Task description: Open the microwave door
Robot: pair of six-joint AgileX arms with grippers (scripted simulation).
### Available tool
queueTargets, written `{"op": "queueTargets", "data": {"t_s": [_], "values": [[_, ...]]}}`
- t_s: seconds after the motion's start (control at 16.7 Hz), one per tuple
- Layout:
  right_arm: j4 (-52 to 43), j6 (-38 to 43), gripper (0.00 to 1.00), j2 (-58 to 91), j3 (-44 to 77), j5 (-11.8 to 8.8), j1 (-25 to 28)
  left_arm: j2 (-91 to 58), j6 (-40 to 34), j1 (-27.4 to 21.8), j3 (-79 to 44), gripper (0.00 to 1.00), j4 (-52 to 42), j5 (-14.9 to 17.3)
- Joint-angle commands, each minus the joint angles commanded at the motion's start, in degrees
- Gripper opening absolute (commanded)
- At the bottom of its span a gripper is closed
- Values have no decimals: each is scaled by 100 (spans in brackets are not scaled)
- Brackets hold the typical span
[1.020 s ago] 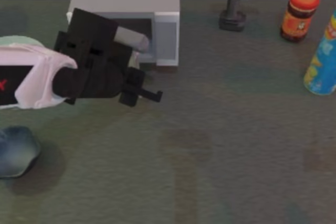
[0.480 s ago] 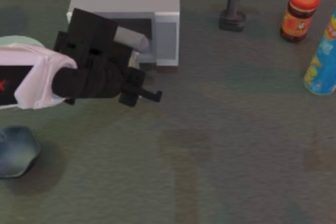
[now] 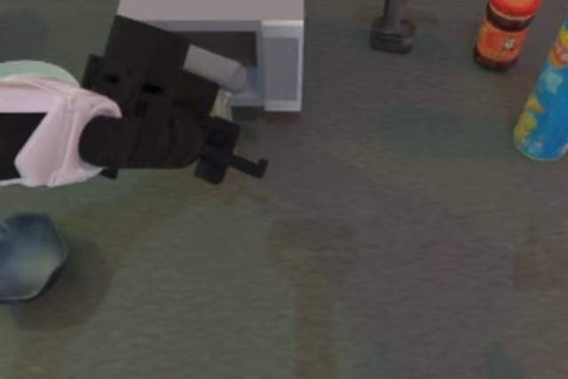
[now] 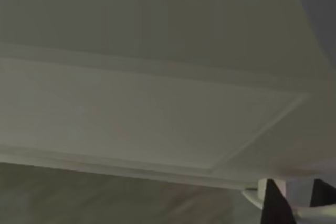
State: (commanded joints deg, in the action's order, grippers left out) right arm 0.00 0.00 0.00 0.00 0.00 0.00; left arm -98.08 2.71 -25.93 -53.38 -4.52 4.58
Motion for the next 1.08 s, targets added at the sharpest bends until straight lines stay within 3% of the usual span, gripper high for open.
{"op": "queueTargets", "data": {"t_s": [0.24, 1.08], "values": [[0, 0, 100, 0, 0, 0, 0, 90, 256, 118, 113, 0, -9, 188], [0, 0, 100, 0, 0, 0, 0, 91, 262, 121, 116, 0, -9, 192]]}}
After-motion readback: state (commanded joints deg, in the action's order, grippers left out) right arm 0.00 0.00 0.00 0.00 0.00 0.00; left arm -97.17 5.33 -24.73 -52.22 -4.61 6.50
